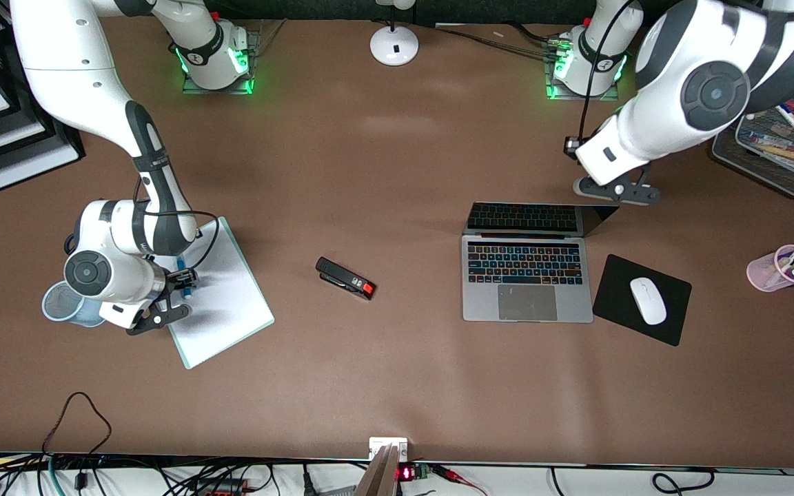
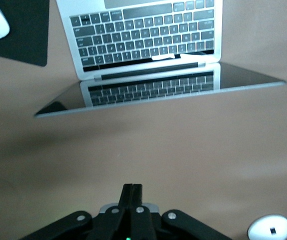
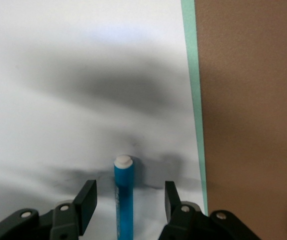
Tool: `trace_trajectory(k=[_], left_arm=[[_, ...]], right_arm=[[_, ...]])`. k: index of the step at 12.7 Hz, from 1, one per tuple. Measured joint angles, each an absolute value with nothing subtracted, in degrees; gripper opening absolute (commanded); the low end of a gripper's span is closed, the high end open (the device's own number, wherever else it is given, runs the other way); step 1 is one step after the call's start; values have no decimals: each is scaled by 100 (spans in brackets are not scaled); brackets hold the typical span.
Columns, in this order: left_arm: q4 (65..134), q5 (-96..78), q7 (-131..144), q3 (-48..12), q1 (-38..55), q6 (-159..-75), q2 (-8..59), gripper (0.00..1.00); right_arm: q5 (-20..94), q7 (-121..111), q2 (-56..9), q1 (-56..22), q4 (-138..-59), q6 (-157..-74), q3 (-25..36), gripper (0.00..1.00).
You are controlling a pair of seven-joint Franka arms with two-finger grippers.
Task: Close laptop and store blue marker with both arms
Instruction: 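Grasp the blue marker with the right gripper while the left gripper reaches the laptop, then push the laptop lid down with the left gripper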
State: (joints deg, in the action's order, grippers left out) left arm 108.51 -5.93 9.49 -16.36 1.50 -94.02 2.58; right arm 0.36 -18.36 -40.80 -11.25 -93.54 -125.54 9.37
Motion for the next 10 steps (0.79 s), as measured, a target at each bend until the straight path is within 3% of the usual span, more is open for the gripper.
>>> trace_trajectory(k=[5,10], left_arm=[[11499,-665,984,-1824,152,-10391,318,0],[11905,-665,1052,-1931,153,-11300,446,0]], right_arm=[[39,-1836,-4108,-1125,-9354,-12570,937,47],[43,-1836,-4108,-1124,-9354,-12576,937,47]])
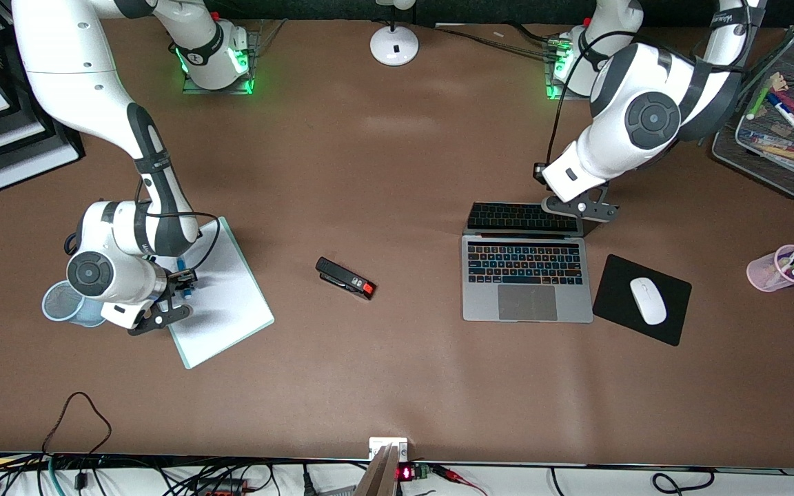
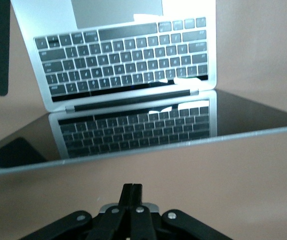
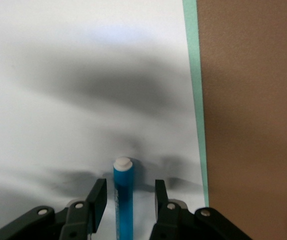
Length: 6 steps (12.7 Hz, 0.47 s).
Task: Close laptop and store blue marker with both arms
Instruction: 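Push the laptop lid down with the left gripper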
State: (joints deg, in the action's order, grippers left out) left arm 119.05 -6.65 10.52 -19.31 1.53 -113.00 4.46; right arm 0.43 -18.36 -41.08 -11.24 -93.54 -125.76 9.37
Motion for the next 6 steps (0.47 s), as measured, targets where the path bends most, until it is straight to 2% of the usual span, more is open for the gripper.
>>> trace_trajectory(k=[6], left_arm=[[11908,-606,1052,-1933,153,-11828,693,0]], right_arm=[[185,-1837,-4116,-1128,-9354,-12582,928,47]])
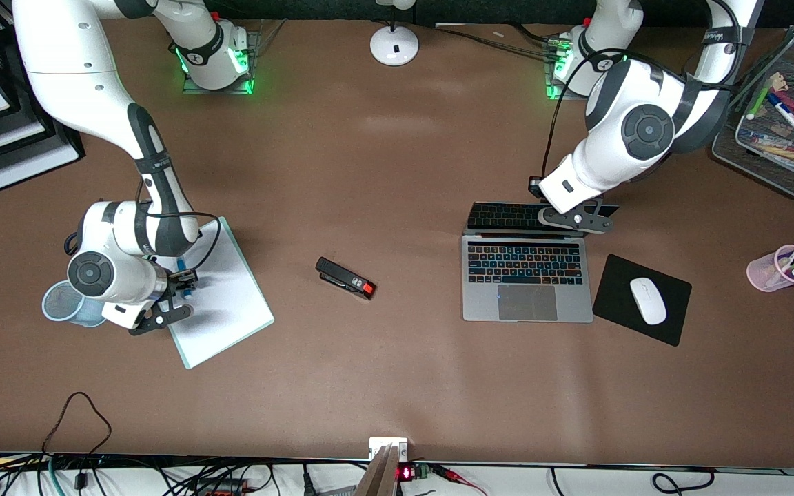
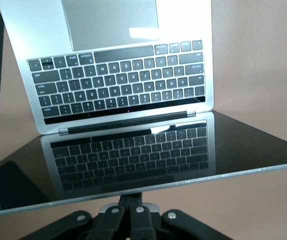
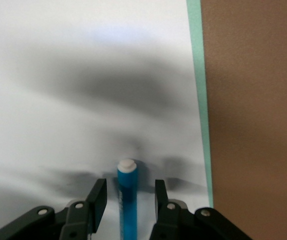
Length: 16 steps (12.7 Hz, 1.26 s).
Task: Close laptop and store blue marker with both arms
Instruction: 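Push the laptop lid down with the left gripper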
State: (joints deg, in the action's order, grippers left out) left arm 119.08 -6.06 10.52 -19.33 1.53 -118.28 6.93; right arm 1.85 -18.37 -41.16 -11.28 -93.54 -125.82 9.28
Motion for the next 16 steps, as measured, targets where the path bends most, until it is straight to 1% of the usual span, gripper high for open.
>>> trace_trajectory(k=[3,6,8,14,15,16], left_arm=[[11908,-433,1052,-1936,153,-12042,725,0],[11909,-12,1052,-1940,153,-12429,745,0],[11909,26,1050,-1942,153,-12589,781,0],[11909,45,1037,-1941,148,-13458,1179,0],[11908,115,1035,-1941,147,-13616,1274,0],[11902,248,1035,-1940,144,-13744,1381,0]], right_arm=[[303,-1863,-4143,-1128,-9354,-12633,928,47],[303,-1880,-4191,-1128,-9354,-12700,928,47],[303,-1940,-4216,-1127,-9352,-12795,929,45],[307,-2122,-4219,-1123,-9325,-12835,930,45],[309,-2123,-4220,-1123,-9324,-12835,930,38],[314,-2123,-4220,-1122,-9324,-12835,930,38]])
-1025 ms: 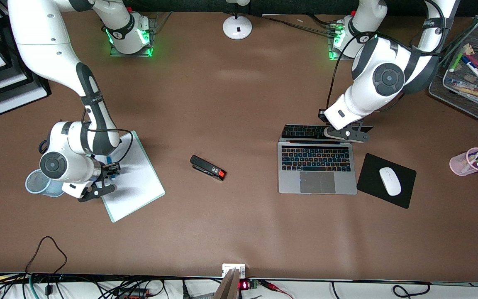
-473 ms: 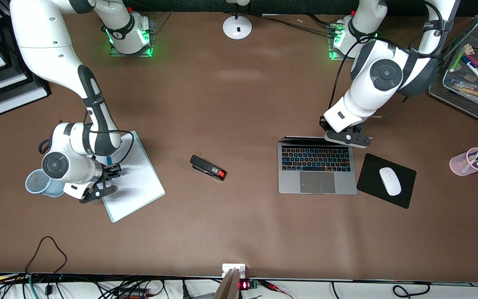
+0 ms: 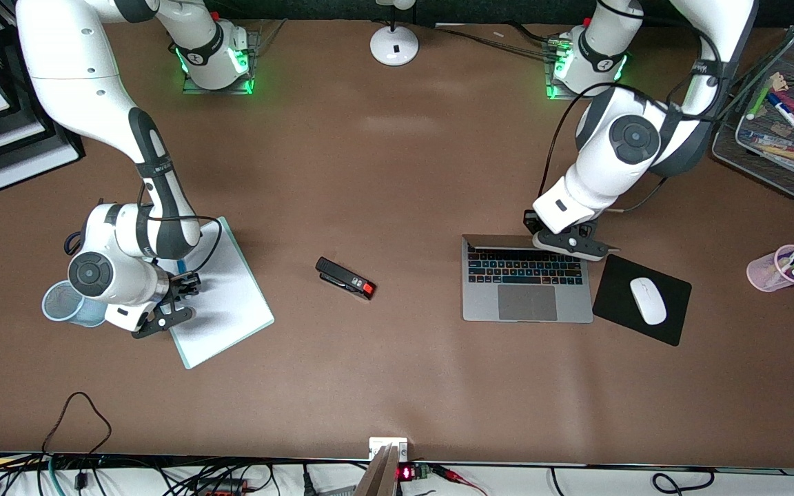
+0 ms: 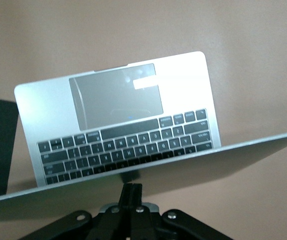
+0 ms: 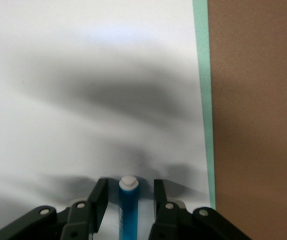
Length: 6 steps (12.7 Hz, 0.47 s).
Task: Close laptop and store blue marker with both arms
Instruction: 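Push the laptop lid down with the left gripper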
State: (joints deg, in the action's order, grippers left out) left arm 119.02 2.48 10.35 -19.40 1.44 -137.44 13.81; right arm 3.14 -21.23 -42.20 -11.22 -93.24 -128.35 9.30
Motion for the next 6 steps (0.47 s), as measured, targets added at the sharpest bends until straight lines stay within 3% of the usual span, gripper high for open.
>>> trace_trajectory(k=[6], left_arm=[[11430,840,1034,-1919,103,-14054,2036,0]], right_arm=[[344,-2122,-4221,-1109,-9321,-12839,933,20]])
